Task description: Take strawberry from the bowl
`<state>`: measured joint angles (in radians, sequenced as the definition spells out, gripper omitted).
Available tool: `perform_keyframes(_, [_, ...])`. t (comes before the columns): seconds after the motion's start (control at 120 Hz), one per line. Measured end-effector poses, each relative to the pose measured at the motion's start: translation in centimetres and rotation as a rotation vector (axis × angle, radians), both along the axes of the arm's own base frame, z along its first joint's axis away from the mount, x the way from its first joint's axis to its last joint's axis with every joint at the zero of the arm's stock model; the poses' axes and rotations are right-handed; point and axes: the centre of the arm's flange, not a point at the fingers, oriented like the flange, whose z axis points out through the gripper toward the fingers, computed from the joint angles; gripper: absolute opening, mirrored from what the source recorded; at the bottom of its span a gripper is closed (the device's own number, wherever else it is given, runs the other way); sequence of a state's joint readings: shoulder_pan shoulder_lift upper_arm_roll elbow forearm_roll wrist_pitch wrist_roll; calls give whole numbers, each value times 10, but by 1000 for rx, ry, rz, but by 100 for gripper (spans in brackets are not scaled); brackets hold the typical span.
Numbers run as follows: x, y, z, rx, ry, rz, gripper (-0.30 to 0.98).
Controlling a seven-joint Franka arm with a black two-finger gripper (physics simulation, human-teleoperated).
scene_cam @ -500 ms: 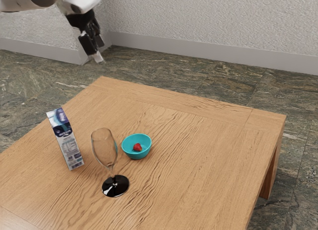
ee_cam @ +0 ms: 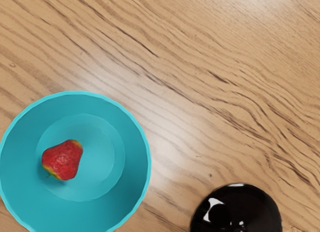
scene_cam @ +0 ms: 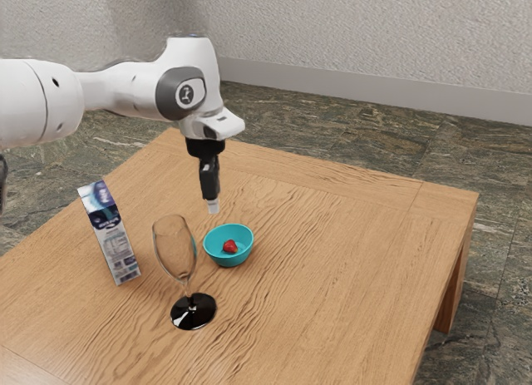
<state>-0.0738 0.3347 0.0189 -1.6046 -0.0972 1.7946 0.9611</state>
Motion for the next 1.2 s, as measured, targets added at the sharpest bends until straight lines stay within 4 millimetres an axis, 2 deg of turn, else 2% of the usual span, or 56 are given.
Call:
perform_keyframes(0.058, [-6,0,-31,-4,16,-39,61])
perform_keyframes(0.217, [-5,-14,-75,-22,-10,-156,57])
perform_keyframes(0.325, [2,-20,-79,-34,-72,-235,56])
perform_keyframes(0.45, [8,-19,-85,-39,-121,-300,46])
perform_keyframes(0.542, [5,-10,-100,-41,-122,-329,41])
perform_keyframes(0.65, [7,-4,-109,-44,-133,-363,38])
perform_keyframes(0.75, [10,14,-114,-42,-148,-370,37])
perform_keyframes(0.892, [14,29,-136,-45,-140,-387,36])
perform_keyframes(1.067, [22,29,-143,-48,-152,-431,36])
perform_keyframes(1.2, [22,23,-145,-56,-158,-471,36])
